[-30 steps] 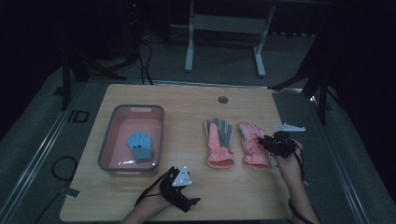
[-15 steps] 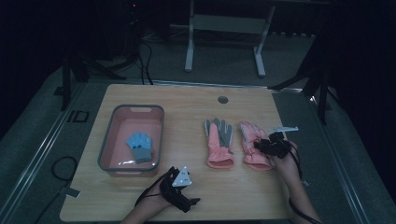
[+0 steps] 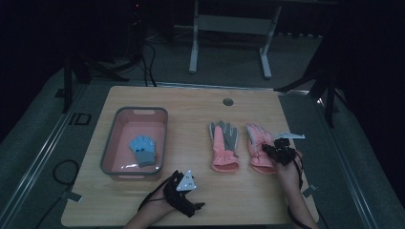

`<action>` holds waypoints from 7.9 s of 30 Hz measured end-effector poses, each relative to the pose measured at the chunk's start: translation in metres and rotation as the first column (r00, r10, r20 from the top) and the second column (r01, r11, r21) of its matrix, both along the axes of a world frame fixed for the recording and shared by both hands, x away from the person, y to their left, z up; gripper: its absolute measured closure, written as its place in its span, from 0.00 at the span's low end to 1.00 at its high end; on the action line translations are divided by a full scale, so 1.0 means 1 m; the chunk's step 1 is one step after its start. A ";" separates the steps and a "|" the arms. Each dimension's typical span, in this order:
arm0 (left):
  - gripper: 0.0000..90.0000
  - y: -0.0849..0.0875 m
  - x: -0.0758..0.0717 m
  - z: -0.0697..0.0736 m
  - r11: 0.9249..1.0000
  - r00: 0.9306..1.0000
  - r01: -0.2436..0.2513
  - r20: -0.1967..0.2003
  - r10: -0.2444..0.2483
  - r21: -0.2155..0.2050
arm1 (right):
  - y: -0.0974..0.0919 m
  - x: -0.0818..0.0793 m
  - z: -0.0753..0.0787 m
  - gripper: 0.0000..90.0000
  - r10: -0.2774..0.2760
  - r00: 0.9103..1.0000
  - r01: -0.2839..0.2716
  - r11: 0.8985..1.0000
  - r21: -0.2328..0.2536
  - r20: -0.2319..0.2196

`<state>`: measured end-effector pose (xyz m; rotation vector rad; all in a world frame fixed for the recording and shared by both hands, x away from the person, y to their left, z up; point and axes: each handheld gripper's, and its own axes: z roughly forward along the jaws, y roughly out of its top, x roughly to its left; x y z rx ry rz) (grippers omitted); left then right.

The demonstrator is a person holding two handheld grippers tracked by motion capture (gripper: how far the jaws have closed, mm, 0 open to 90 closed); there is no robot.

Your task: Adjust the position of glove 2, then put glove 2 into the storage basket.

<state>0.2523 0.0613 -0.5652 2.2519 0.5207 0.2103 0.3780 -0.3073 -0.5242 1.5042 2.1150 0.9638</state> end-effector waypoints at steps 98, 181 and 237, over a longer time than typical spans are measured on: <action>0.05 -0.023 0.008 0.070 0.994 0.998 -0.069 -0.010 0.069 -0.085 | 0.049 -0.033 0.071 0.15 0.279 0.942 -0.279 0.960 -0.025 0.185; 0.76 -0.041 0.162 0.061 0.929 0.851 -0.350 -0.456 0.260 -0.124 | 0.103 0.020 0.030 0.83 0.238 0.963 -0.211 0.956 0.202 -0.123; 0.76 0.186 0.119 0.173 0.879 0.828 -0.468 -0.391 0.402 -0.086 | 0.317 0.017 0.123 0.83 0.443 0.897 -0.418 0.858 0.298 -0.018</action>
